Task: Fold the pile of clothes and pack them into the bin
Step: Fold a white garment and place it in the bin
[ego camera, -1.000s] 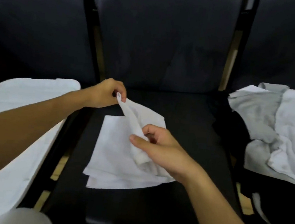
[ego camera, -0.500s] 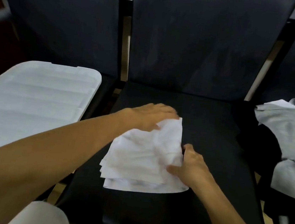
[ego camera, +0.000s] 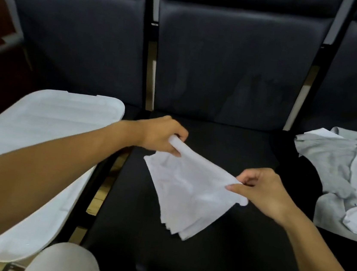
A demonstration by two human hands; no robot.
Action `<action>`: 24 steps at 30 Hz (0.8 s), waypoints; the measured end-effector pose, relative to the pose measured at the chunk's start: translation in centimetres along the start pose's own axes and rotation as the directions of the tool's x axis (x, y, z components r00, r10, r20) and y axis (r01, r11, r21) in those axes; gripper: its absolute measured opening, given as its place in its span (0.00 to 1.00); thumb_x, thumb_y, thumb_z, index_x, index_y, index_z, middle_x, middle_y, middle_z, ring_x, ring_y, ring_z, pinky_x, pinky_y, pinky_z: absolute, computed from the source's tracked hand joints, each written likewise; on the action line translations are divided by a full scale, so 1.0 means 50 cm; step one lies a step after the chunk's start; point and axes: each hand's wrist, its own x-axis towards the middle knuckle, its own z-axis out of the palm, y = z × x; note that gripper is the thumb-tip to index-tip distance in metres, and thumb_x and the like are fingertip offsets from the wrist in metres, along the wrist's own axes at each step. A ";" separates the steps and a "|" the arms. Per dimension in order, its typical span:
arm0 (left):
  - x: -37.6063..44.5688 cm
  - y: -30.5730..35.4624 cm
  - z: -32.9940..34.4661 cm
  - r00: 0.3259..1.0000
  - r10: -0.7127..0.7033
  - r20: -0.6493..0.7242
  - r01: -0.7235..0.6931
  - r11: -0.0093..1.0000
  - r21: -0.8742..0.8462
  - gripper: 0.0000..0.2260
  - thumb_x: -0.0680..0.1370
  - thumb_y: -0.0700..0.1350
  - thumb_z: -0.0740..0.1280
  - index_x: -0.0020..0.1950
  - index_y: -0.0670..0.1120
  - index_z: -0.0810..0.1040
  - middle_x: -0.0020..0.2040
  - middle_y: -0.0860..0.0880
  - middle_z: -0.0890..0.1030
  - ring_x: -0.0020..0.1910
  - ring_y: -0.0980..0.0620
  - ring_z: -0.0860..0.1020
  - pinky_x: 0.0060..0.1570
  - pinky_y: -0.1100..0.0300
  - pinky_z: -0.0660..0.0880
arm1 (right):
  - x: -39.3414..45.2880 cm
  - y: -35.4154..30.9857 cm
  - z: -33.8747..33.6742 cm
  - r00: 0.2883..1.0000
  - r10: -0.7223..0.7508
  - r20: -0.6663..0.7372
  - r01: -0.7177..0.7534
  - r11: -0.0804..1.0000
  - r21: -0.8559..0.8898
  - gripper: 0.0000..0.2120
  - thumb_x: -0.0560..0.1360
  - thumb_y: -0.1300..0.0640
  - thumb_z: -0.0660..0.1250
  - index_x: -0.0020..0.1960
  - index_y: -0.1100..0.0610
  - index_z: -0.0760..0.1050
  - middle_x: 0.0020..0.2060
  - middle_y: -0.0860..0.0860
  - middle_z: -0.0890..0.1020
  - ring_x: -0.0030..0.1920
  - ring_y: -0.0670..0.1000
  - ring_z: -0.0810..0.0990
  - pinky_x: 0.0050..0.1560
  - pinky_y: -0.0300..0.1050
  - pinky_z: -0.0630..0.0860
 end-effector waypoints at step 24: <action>-1.209 0.126 0.019 0.638 -0.663 -0.391 0.607 0.746 -0.274 0.06 0.71 0.43 0.78 0.45 0.51 0.83 0.39 0.57 0.82 0.40 0.60 0.79 0.38 0.65 0.74 | -0.354 -0.587 0.518 0.518 -0.524 0.676 0.751 0.657 -0.065 0.14 0.76 0.52 0.72 0.34 0.58 0.77 0.31 0.55 0.77 0.31 0.45 0.70 0.35 0.41 0.67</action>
